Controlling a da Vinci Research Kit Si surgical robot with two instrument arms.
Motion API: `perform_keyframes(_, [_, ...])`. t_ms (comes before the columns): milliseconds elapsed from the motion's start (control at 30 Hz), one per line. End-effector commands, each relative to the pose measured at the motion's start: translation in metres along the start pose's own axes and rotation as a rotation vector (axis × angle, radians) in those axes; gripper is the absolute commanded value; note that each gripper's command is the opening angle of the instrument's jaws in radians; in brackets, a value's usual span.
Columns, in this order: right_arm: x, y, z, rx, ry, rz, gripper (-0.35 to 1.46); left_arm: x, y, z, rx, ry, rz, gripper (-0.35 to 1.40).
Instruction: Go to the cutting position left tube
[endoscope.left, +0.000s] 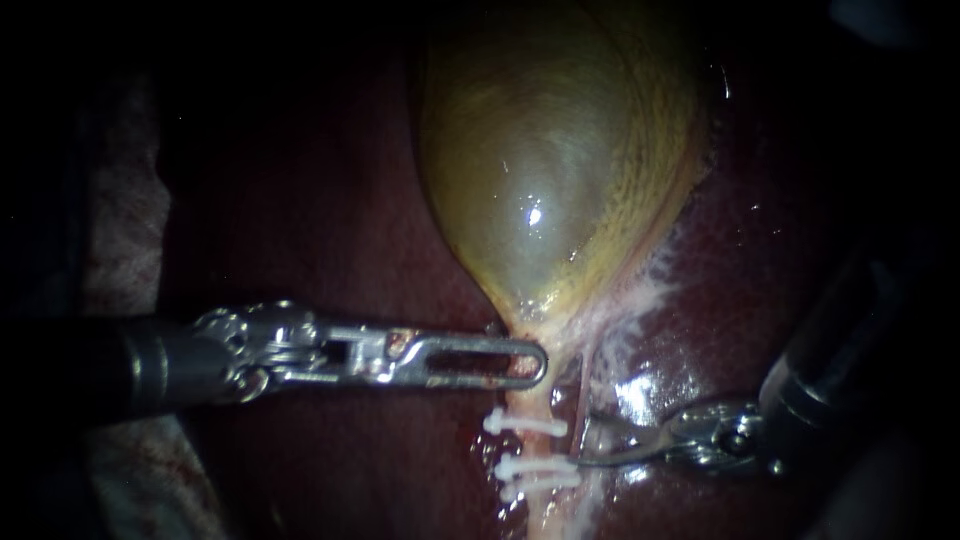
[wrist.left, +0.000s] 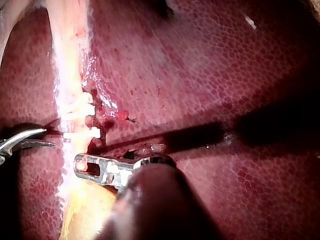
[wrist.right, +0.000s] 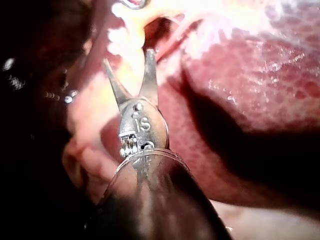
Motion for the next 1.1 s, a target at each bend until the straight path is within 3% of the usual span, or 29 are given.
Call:
perform_keyframes(33, [0.0,0.0,0.0002,0.002,-0.004,0.0,1.31,0.0,0.0,0.0,0.0,0.0,-0.001,-0.35])
perform_keyframes(600, [0.0005,0.0009,0.0044,0.039,-0.073,0.022,1.24,0.0,0.0003,-0.0001,0.0,0.0,-0.002,-0.35])
perform_keyframes(1100, [0.0011,0.002,0.0059,0.036,-0.087,0.023,1.16,-0.0001,0.0004,-0.0002,-0.002,-0.003,0.004,-0.35])
